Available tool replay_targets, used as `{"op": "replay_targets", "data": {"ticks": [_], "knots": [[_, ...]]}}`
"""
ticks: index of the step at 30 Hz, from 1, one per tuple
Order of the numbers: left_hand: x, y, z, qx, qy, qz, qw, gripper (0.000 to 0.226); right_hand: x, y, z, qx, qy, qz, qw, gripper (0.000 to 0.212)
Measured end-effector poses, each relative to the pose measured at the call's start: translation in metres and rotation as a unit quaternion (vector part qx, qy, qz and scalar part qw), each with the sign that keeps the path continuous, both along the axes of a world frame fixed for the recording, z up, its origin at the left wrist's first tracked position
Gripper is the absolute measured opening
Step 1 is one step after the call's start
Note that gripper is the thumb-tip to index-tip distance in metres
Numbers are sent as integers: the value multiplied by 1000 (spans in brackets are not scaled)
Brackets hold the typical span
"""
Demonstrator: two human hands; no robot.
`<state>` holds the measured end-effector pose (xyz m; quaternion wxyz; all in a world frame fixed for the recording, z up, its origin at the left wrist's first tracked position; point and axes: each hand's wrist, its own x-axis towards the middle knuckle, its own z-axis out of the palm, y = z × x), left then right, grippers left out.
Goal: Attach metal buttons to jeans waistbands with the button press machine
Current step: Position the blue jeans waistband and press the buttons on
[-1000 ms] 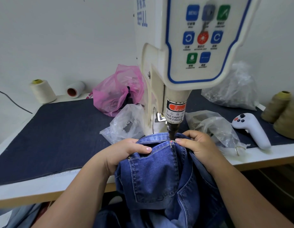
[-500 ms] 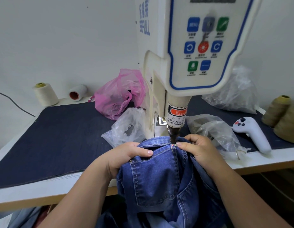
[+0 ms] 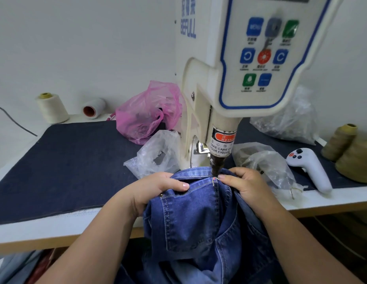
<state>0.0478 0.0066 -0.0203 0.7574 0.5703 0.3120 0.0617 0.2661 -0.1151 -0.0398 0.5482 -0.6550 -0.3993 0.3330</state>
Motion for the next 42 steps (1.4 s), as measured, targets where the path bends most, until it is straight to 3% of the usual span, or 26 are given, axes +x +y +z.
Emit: {"op": "replay_targets", "data": {"ticks": [8,14,25,42], "knots": [[0,-3,1,14,9,7,1000,61,0,1,-2,8,-5,2,1000,35],[0,-6,5,27,13,14,999,75,2,2,-5,17,-1,5,1000,40],[-1,-9,6,34,10,18,999,75,3,2,-7,22,1,12,1000,30],[-2,-10,10,16,18,26,999,66,3,2,-7,16,-12,10,1000,38]]}}
